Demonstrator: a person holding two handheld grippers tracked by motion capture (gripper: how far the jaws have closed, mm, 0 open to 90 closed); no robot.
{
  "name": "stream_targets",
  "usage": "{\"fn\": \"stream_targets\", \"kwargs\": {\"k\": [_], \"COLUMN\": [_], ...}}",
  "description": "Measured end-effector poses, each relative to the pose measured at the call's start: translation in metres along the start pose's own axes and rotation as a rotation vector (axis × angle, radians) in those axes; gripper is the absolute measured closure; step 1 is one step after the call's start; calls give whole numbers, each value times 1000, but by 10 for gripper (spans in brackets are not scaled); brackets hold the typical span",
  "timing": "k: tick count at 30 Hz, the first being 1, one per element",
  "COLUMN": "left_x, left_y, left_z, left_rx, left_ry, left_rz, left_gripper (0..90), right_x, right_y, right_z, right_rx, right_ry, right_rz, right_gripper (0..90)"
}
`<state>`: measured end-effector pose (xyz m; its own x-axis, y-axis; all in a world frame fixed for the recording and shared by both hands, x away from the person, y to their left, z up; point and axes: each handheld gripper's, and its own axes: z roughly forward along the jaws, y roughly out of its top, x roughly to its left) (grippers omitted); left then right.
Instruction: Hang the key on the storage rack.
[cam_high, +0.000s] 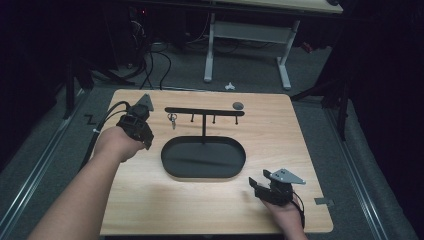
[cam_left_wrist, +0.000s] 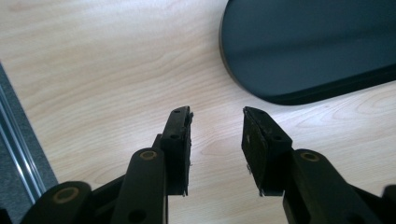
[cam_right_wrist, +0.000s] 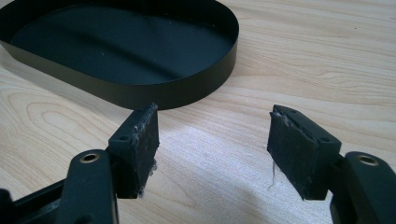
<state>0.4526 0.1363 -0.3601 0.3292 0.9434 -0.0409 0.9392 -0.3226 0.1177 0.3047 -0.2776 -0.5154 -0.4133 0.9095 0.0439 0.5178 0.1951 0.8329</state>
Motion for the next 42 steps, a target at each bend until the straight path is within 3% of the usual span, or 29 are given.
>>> {"fn": "stream_targets", "kwargs": {"k": [9, 17, 23, 31, 35, 37, 40, 41, 42], "left_x": [14, 16, 17, 18, 19, 20, 23, 24, 22], "left_y": [-21, -43, -62, -101, -120, -127, -136, -138, -141], "left_z": [39, 73, 92, 120, 131, 135, 140, 142, 144], "left_rx": [-20, -78, -162, -344, -453, -509, -609, -634, -658], "left_ry": [-28, -23, -31, -71, -59, -76, -136, -139, -105], "left_rz": [-27, -28, -19, -21, -12, -27, -58, -63, -45], "left_gripper": [642, 670, 671, 686, 687, 687, 682, 677, 669], "right_x": [1, 1, 2, 2, 3, 3, 4, 4, 4], "right_y": [-1, -1, -1, -1, -2, -2, -2, -3, -3], "right_z": [1, 1, 1, 4, 5, 6, 6, 6, 6], "right_rx": [5, 8, 11, 21, 28, 32, 35, 34, 35], "right_ry": [2, 3, 7, 5, 4, 3, -1, -1, -2], "right_rz": [-2, -2, -2, -14, -16, -15, -23, -24, -25], "right_gripper": [338, 338, 338, 339, 339, 338, 338, 338, 337]}}
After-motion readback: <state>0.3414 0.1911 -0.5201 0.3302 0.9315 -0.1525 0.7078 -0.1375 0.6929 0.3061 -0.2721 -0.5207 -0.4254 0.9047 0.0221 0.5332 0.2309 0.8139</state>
